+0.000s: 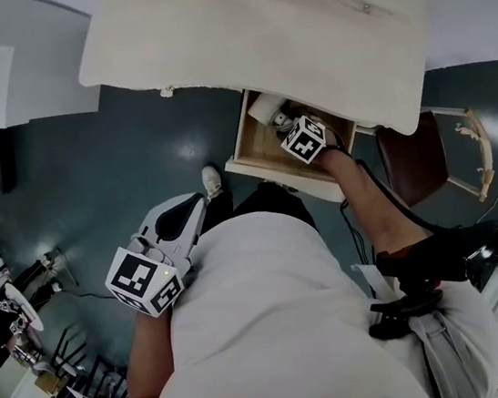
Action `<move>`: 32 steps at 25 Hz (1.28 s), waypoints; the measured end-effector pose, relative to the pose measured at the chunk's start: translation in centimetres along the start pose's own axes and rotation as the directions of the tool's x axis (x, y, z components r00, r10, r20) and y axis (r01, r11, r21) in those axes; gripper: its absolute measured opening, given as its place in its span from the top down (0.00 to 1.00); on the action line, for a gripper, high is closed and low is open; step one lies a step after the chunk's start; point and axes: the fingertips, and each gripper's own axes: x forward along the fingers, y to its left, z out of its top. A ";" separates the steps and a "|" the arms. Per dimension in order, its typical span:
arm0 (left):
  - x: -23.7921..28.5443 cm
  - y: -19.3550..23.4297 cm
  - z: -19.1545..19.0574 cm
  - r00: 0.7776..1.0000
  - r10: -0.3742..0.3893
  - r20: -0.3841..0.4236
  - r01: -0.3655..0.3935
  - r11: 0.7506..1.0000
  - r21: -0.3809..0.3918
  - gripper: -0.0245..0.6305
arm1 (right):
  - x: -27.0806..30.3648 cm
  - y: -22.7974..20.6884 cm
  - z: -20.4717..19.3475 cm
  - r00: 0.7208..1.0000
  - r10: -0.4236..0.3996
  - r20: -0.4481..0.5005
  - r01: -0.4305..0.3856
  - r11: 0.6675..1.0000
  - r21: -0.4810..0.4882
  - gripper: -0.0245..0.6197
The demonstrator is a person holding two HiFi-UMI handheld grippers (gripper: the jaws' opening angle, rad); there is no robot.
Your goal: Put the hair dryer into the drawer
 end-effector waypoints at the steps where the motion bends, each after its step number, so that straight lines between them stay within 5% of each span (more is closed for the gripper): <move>1: 0.1 0.1 0.0 1.000 0.000 -0.002 0.000 1.000 0.000 0.97 | 0.2 -0.1 0.0 1.000 -0.002 0.000 0.002 1.000 0.002 0.58; 23: 1.0 -0.2 -0.3 1.000 0.001 -0.018 -0.001 0.999 -0.046 0.97 | 0.7 -0.1 -0.1 0.999 -0.011 0.034 0.011 1.000 -0.013 0.50; 32: 0.5 0.0 0.4 0.999 -0.054 -0.004 0.054 0.998 0.009 0.97 | -1.1 -0.4 0.5 0.997 -0.049 0.056 0.049 0.999 0.000 0.49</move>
